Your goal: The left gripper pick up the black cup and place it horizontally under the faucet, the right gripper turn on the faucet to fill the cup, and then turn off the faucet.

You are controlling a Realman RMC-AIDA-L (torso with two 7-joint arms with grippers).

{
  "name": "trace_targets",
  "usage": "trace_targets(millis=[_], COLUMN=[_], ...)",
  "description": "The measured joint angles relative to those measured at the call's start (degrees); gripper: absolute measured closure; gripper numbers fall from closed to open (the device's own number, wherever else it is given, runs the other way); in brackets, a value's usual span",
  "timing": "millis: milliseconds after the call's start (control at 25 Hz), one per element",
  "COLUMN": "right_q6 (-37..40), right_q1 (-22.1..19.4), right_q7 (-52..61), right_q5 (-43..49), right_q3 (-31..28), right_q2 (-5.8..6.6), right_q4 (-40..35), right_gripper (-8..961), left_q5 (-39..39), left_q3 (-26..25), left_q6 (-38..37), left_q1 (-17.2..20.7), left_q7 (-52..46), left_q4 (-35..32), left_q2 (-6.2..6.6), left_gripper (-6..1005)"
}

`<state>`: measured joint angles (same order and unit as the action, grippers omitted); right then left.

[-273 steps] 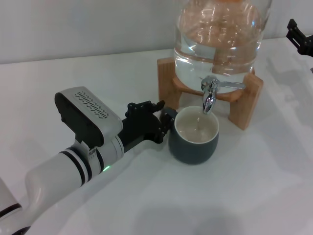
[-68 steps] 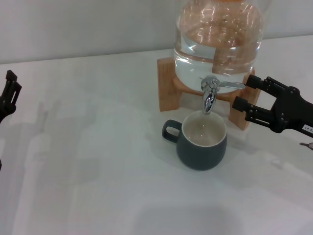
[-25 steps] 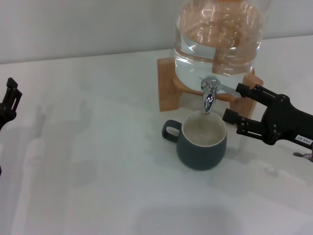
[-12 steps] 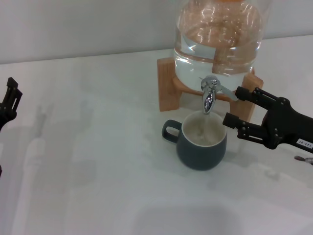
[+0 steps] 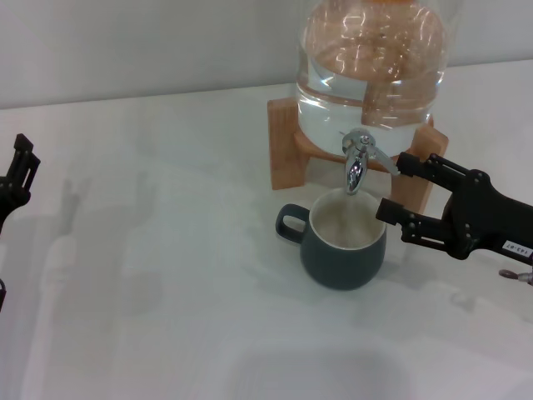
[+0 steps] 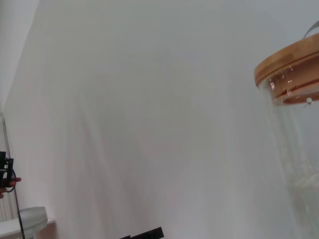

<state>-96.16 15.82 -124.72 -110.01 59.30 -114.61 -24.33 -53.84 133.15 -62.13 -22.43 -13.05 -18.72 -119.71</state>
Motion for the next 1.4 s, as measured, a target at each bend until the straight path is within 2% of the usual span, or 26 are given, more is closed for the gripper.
trace_targets(millis=[1080, 1400], right_q6=[0.0, -2.3], right_q1=[-0.8, -1.0], right_q7=[-0.1, -0.1], right_q5=[-0.4, -0.7], right_q3=[-1.3, -1.6], right_q2=[-0.09, -0.09], right_q4=[0.4, 0.1], right_gripper=[116, 116], left_q5=[0.3, 0.2], left_q3=[0.1, 0.2], left_q6=[0.0, 0.0], left_q1=[0.5, 0.2], left_q7=[-0.2, -0.2], left_q4=[0.0, 0.3], left_q2=[0.0, 0.0], left_gripper=[204, 204])
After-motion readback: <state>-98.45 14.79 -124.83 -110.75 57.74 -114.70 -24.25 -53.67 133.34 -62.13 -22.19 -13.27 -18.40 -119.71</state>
